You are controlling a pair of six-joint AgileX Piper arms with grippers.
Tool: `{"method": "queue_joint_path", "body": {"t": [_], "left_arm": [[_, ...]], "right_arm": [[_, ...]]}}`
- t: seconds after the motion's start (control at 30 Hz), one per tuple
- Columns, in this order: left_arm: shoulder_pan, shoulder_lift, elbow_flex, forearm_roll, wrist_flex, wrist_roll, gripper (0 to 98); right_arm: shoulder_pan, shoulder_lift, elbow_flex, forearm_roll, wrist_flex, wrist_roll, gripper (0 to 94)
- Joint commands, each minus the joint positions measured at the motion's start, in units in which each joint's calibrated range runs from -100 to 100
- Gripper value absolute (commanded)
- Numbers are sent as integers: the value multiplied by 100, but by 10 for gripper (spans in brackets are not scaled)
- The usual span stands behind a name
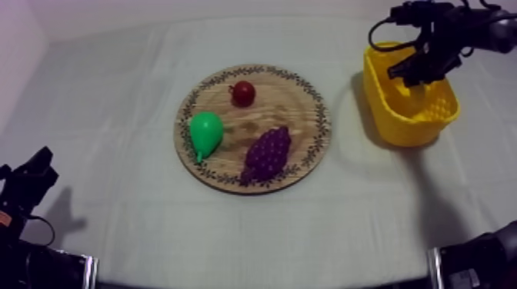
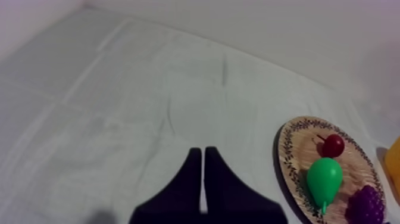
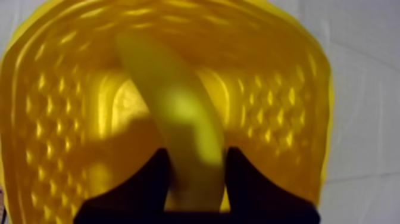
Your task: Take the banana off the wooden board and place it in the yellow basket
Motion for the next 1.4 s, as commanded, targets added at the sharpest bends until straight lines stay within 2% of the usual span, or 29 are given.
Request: {"method": "queue_joint_path", "body": {"t": [0.0,0.27,0.4,0.8,1.03,1.1,1.17,1.3,1.37], "left_arm": [[3,-3,3,2,-2,-1,1],[3,-3,3,2,-2,-1,1],[3,-3,3,2,-2,-1,1],[3,-3,3,2,-2,-1,1],[3,-3,3,2,-2,-1,1],[3,-3,3,2,-2,-1,1],[3,-3,3,2,-2,-1,1],[3,-3,3,2,-2,-1,1],[3,-3,3,2,-2,-1,1]], "right_arm": [[-1,0,19,15,7,-20,379],[-5,3,104,57,-52,-54,556],[-8,3,170,82,-93,-49,604],[-20,-22,245,145,-110,-80,627],[-3,-158,183,21,-64,48,608],[24,-274,134,-89,-37,170,588],[48,-434,68,-230,15,323,515],[35,-858,26,-359,86,456,217],[1,-1105,70,-374,99,458,117]]}}
